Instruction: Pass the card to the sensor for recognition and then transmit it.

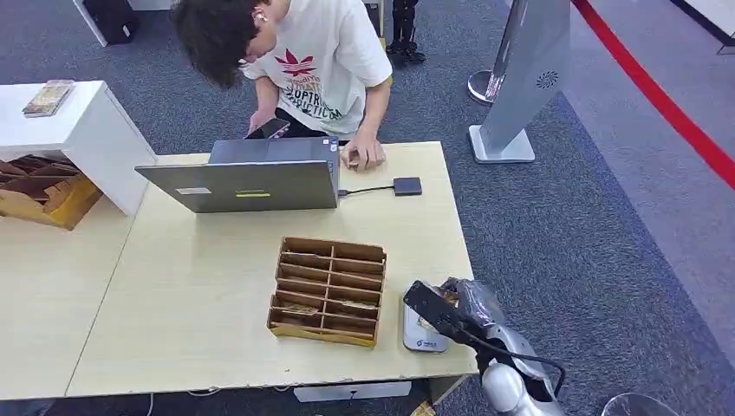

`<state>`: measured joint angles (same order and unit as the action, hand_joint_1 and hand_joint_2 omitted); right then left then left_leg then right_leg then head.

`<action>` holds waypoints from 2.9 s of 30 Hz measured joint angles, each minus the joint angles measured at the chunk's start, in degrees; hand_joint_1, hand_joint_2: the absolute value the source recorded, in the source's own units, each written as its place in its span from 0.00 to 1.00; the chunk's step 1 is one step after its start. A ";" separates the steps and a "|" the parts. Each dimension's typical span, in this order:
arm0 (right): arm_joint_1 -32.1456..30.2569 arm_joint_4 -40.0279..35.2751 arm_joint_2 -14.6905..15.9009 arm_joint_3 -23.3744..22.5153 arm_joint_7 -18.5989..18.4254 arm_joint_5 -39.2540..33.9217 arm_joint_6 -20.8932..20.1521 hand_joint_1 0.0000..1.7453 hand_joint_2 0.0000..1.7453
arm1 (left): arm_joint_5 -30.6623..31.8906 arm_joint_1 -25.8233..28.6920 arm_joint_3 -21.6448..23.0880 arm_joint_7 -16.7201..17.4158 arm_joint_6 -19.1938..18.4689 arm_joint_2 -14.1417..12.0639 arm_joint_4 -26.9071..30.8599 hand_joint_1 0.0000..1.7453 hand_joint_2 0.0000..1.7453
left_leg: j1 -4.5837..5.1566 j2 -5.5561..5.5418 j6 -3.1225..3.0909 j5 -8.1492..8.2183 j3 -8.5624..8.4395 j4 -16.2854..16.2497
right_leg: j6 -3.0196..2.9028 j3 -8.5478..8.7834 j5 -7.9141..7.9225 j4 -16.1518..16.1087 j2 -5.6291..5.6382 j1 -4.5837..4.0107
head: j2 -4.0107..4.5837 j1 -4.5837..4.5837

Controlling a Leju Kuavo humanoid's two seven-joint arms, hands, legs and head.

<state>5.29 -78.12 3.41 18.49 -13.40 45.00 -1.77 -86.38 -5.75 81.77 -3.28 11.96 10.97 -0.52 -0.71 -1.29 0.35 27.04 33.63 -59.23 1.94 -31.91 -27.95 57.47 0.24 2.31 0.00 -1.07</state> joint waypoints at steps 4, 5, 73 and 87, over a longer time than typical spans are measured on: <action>0.00 0.00 0.02 0.02 0.00 0.00 0.00 1.00 1.00 | 0.00 0.00 0.00 0.00 0.00 0.00 0.02 0.00 0.00 | 0.00 0.00 0.00 0.00 0.00 0.00 | 0.00 0.00 0.00 0.00 0.00 0.00 | 0.00 0.00; 0.00 0.02 0.00 0.00 0.00 0.00 0.00 1.00 1.00 | 0.00 0.00 0.00 0.00 0.00 0.00 0.00 0.00 0.00 | 0.00 0.00 0.00 0.00 0.00 0.00 | 0.00 0.00 0.00 0.00 0.00 0.00 | 0.00 0.00; -0.01 0.44 0.00 0.00 -0.22 0.04 0.02 1.00 1.00 | -0.31 0.01 1.38 0.00 0.02 -0.02 0.00 0.00 0.00 | 0.00 0.00 0.00 0.00 0.00 0.00 | 0.00 0.00 0.00 0.00 0.00 0.00 | 0.00 0.00; -1.27 -1.40 -0.55 -0.02 1.16 2.87 4.94 1.00 1.00 | -0.66 0.03 1.38 -0.26 0.22 0.02 0.00 0.00 0.00 | 0.00 0.00 0.00 0.00 0.00 0.00 | 0.00 -0.01 0.00 0.00 0.01 0.00 | 0.00 0.00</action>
<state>4.02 -79.52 2.86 18.47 -12.24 47.87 3.17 -87.03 -5.72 83.14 -3.54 12.17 10.99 -0.52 -0.71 -1.28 0.35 27.04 33.63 -59.23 1.94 -31.92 -27.95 57.47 0.25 2.31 0.00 -1.07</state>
